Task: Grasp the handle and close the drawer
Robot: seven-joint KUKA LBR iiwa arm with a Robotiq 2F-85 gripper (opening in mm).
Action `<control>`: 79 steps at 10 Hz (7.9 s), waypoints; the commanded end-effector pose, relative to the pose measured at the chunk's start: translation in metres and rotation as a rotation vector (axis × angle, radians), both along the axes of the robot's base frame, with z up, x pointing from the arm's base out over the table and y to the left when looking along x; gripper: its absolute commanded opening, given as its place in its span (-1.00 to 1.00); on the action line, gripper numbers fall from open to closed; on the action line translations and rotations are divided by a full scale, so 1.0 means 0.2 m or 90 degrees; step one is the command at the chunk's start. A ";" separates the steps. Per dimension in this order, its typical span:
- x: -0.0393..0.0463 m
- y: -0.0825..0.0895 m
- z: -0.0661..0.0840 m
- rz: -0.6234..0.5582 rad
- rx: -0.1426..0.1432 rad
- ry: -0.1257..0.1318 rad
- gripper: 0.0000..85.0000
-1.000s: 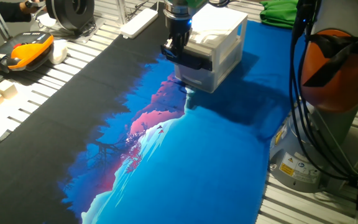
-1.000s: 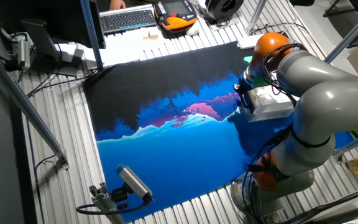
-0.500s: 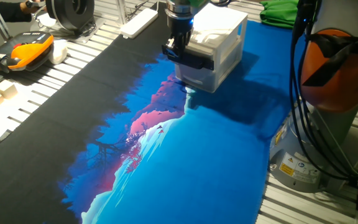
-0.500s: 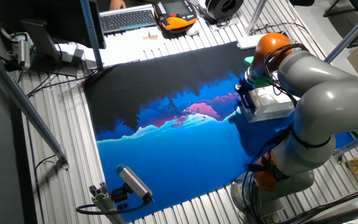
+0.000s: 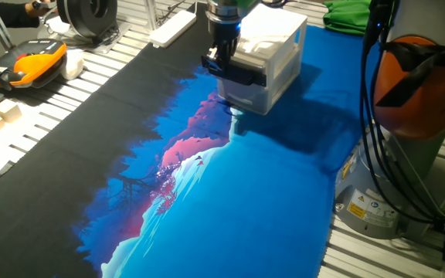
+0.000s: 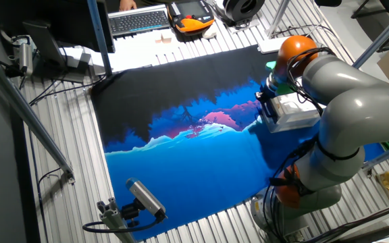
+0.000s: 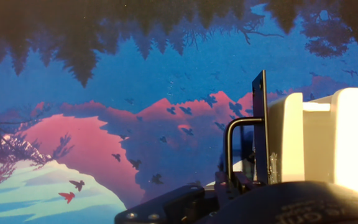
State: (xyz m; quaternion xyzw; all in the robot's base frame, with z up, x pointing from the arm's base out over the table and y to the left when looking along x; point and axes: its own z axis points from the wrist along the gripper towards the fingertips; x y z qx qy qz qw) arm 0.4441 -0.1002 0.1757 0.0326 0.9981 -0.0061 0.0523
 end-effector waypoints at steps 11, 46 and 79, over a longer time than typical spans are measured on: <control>-0.018 -0.04 0.00 -0.017 0.006 0.008 -1.00; -0.034 -0.08 0.01 0.049 0.003 0.028 -1.00; -0.055 -0.18 0.02 0.078 0.004 0.028 -1.00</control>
